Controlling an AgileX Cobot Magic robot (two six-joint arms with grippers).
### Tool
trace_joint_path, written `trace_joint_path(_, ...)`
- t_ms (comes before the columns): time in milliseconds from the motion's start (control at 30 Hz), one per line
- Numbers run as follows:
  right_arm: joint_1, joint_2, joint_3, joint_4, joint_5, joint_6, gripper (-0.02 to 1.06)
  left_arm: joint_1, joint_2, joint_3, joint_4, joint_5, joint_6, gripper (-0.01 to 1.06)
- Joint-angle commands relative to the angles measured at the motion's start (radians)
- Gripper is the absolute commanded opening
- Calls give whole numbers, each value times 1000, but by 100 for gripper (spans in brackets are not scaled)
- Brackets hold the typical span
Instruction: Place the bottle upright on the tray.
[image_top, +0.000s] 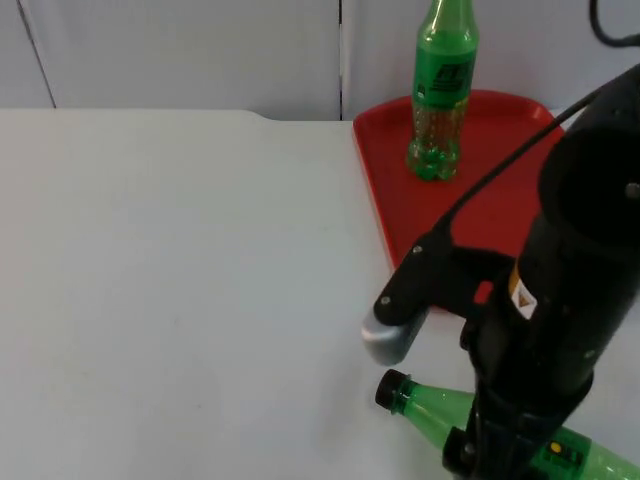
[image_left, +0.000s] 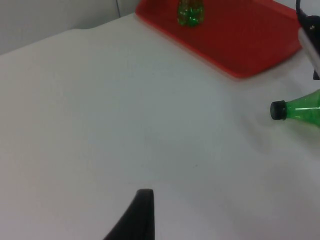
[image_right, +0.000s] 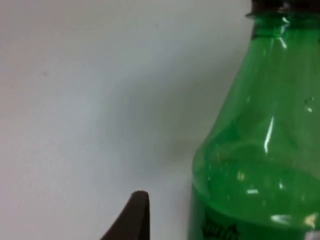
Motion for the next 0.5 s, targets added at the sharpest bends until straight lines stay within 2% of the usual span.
trace_joint_path(0,5,10,-8,-3,-24,-12,96,-4,-4,4,-8,1,2,105)
trace_joint_path(467,5,63,8,-3,-89,-2,95,-4,-4,4,-8,1,2,105)
